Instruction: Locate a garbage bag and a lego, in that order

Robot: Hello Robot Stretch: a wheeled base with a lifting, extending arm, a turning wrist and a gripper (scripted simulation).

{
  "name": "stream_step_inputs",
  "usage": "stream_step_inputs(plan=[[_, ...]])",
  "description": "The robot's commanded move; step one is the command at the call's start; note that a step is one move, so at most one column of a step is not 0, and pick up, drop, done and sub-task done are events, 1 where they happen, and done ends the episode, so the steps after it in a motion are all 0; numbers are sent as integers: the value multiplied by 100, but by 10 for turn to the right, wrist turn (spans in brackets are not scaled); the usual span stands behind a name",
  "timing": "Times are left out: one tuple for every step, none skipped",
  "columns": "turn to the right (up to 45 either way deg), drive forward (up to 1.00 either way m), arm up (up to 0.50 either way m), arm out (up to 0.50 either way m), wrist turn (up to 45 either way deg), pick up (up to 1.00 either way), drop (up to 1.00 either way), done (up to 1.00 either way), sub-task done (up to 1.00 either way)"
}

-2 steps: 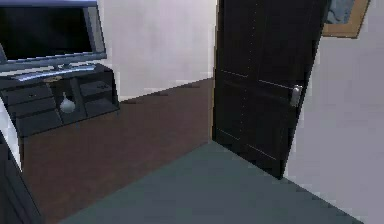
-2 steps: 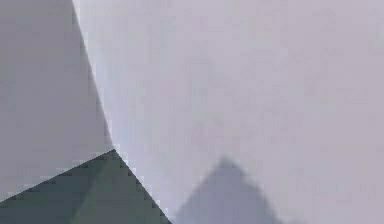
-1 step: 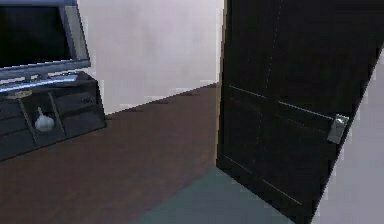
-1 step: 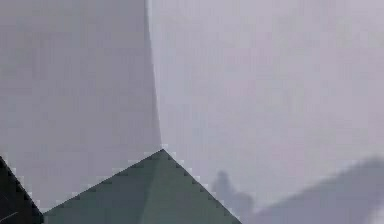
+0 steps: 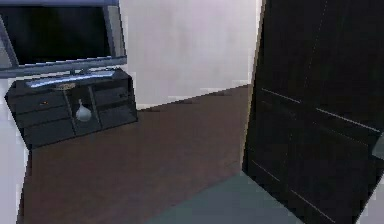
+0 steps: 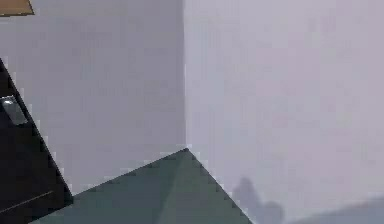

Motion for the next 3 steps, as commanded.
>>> stream_step_inputs(plan=[[0,100,0,0,0,0,0,0,0],[-30,0,0,0,0,0,0,0,0],[0,55,0,0,0,0,0,0,0]])
